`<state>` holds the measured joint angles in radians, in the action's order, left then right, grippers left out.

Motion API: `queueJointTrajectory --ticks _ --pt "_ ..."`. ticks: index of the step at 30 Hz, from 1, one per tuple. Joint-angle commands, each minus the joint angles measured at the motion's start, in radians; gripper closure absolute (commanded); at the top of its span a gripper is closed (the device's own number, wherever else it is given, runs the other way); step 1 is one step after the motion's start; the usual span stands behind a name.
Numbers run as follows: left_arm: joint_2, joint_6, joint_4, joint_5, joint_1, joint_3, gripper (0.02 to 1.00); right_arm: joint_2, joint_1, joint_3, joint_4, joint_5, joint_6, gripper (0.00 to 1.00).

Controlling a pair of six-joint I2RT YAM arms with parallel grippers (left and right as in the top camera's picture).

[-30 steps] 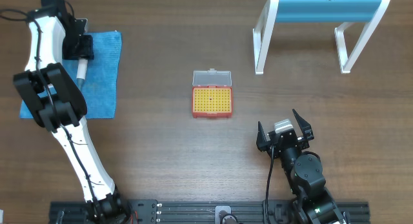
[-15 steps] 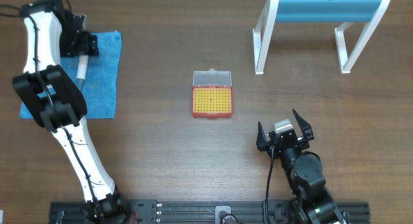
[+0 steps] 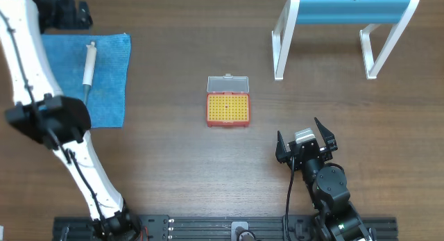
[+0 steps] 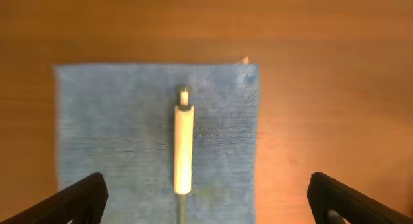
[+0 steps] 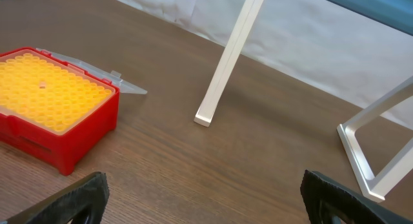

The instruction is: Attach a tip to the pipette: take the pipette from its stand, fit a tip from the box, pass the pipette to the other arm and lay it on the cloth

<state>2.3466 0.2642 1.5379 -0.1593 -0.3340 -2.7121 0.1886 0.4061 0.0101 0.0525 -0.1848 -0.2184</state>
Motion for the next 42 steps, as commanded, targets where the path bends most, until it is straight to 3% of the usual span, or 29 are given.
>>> queueJointTrajectory --ticks 1,11,20,24,28,34,42 --pt "-0.258 0.003 0.047 -0.032 0.060 -0.040 0.020 -0.008 0.005 -0.006 0.000 -0.006 0.019 0.027" --pt "-0.646 0.003 0.053 -0.033 0.252 -0.040 0.020 -0.008 0.005 -0.006 0.000 -0.006 0.019 0.027" --pt "-0.784 0.005 0.055 -0.003 0.269 -0.040 0.018 -0.008 0.005 -0.006 0.000 -0.006 0.019 0.027" --pt "-0.857 -0.006 0.019 -0.040 0.269 -0.021 0.020 -0.008 0.005 -0.006 0.000 -0.006 0.019 0.027" --pt "-1.033 -0.014 -0.178 -0.066 0.255 0.178 0.020 -0.008 0.005 -0.006 0.000 -0.006 0.019 0.027" --pt "-1.412 -0.056 -0.654 -0.122 0.195 0.796 0.020 -0.008 0.005 -0.006 0.000 -0.006 0.019 0.027" --pt "-1.835 -0.232 -1.250 -0.125 0.156 1.583 0.018 -0.008 0.005 -0.006 0.000 -0.006 0.019 0.027"
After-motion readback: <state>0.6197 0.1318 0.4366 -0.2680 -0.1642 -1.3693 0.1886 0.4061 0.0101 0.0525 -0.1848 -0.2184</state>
